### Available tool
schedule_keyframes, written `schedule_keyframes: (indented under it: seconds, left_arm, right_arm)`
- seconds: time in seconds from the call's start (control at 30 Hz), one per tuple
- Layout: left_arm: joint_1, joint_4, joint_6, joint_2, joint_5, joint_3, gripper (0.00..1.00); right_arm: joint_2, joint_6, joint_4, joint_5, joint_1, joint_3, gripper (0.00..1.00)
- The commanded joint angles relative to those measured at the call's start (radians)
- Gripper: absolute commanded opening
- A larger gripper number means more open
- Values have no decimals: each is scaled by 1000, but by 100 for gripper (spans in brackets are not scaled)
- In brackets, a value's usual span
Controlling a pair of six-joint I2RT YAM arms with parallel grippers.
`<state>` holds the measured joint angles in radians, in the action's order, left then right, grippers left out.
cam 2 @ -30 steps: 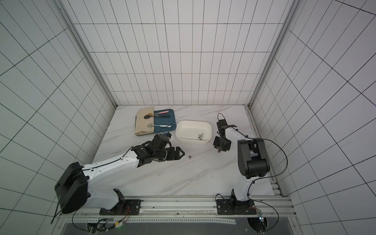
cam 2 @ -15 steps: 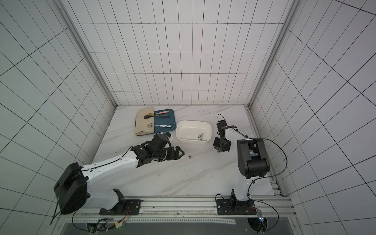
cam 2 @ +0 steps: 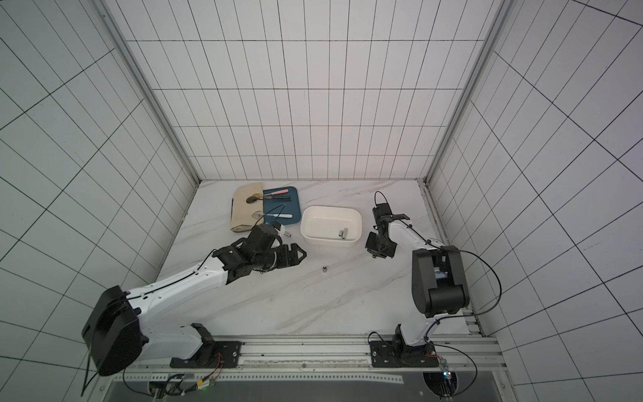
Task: Put the socket on the desktop into the storage box
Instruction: Pick up the socket head from the center of the board, then place the socket head in the storage box.
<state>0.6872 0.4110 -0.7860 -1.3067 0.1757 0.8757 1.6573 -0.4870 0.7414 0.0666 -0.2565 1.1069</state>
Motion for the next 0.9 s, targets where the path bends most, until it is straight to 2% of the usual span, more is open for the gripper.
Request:
schedule_keyframes:
  seconds: [0.0,0.17,0.37,0.87]
  left_arm:
    - [-39,33,21,43,-18,-16,93]
    - [-97,89,32,90,-44,-20,93]
    - [-162,123,39,130,-44,-34,93]
    - [-287,207,42,178,-83,-43,93]
  right_arm:
    - [-34,-7,66,-4,-27,68,20]
    - [-35,-7,97,-10,-65,159,21]
    - [30,-6,118,-12,-110,278,21]
    - [321,5,143,18,-194,592,21]
